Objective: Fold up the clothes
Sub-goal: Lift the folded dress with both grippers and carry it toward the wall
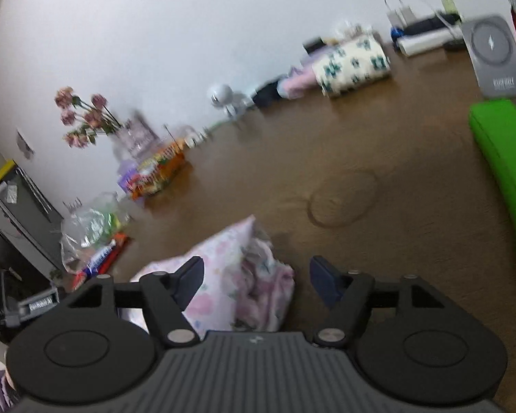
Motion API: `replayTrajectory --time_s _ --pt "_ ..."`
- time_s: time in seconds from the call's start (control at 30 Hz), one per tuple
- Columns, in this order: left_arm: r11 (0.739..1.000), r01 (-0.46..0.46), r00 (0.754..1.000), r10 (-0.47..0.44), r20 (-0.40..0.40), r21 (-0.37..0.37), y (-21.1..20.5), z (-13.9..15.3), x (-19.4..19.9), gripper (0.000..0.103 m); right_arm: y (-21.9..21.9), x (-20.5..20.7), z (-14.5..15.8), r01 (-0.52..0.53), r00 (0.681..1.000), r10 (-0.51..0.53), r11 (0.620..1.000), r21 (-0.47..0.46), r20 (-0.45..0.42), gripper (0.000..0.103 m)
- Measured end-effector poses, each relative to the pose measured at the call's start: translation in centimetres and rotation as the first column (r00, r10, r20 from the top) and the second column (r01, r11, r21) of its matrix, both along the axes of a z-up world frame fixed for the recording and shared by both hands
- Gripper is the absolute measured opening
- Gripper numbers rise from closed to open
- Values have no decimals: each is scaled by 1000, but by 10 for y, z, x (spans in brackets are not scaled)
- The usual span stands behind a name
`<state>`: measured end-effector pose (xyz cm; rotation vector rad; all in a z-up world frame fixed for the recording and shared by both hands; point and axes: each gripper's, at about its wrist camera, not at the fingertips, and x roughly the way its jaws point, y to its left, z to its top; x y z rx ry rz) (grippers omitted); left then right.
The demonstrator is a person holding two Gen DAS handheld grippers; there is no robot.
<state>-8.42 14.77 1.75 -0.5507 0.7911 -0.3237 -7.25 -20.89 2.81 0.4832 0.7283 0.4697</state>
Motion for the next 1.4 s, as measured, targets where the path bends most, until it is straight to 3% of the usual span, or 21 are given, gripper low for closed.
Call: replayTrajectory --time_s 0.1,0.13,0.17,0.2,0.27,0.33,0.4,0.63,0.87,1.0,1.17,1.27,1.4 --pt "998 57 998 -58 29 19 -10 -2 5 80 7 8 -10 -18 999 18 1000 -3 -27 66" --pt "997 72 997 -73 35 28 -12 -4 7 70 9 11 -11 -28 999 28 1000 -1 -27 62" --pt "997 79 996 -80 26 23 -12 -7 10 41 11 13 -12 -37 999 38 999 1 -27 48" --pt "997 79 997 -79 7 -6 -10 -13 15 32 14 16 -14 -47 999 47 999 3 -27 39" --pt "995 76 997 -77 -13 -67 -3 -19 23 29 16 20 -16 -58 998 59 998 10 -33 34" --pt "993 84 996 -85 -16 -79 -2 -22 30 26 20 23 -15 -69 997 69 998 -1 -34 30" --pt "990 97 995 -98 -10 -101 -2 -25 35 15 23 26 -13 -80 996 80 997 -4 -38 21" --pt "974 132 991 -128 37 -182 0 -14 51 9 11 46 -3 -76 994 85 990 123 -69 13" --pt "969 199 972 -176 155 -146 -26 56 98 9 -6 69 57 -54 998 48 990 128 47 13" --pt "962 257 941 -229 251 -87 -61 120 153 9 -23 102 117 -28 987 19 998 57 158 13" --pt "948 315 911 -289 295 -43 -107 166 239 9 -57 173 181 52 976 -53 999 6 211 13" --pt "947 318 915 -295 274 -45 -133 163 293 9 -70 222 203 115 971 -100 992 -57 217 13" --pt "947 318 924 -301 235 -38 -165 144 364 9 -75 291 200 191 967 -152 965 -182 205 13"
